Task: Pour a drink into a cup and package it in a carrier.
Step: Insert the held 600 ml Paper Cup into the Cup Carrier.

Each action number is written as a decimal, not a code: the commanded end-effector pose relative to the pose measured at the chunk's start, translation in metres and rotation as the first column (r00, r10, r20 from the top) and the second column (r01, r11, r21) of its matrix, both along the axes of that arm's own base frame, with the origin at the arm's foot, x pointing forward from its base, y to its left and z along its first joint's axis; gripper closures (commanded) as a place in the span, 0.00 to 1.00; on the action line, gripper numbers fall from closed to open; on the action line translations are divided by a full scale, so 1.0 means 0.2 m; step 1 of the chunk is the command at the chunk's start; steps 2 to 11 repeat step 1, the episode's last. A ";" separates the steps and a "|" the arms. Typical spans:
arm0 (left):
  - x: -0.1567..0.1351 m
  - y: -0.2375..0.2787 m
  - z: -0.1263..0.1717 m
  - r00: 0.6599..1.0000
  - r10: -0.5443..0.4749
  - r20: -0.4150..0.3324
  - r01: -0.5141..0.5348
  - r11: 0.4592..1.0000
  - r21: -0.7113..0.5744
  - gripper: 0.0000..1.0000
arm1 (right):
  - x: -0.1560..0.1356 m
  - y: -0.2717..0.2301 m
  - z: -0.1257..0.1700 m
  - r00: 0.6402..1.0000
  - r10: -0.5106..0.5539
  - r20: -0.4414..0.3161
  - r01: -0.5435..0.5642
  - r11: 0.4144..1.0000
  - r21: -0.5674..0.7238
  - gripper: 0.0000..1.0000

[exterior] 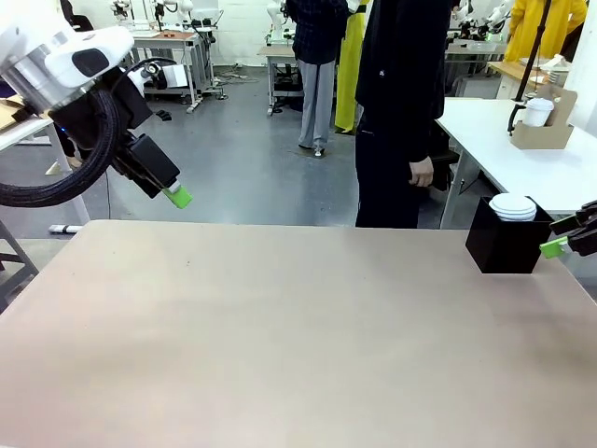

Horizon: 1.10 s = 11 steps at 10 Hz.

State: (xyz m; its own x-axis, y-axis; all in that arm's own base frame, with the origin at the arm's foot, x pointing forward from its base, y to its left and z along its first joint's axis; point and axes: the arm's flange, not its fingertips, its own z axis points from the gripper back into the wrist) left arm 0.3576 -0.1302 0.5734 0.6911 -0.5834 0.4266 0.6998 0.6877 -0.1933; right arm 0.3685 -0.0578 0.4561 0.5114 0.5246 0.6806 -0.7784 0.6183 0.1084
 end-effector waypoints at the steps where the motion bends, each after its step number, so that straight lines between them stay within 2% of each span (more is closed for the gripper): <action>1: 0.00 0.00 0.01 1.000 0.012 -0.004 -0.012 1.000 -0.005 0.00 | -0.01 0.00 0.01 1.000 -0.021 -0.012 0.021 1.000 -0.014 0.00; 11: 0.00 0.00 0.01 1.000 0.012 -0.004 -0.012 1.000 -0.005 0.00 | -0.01 0.00 0.01 1.000 -0.021 -0.012 0.021 1.000 -0.014 0.00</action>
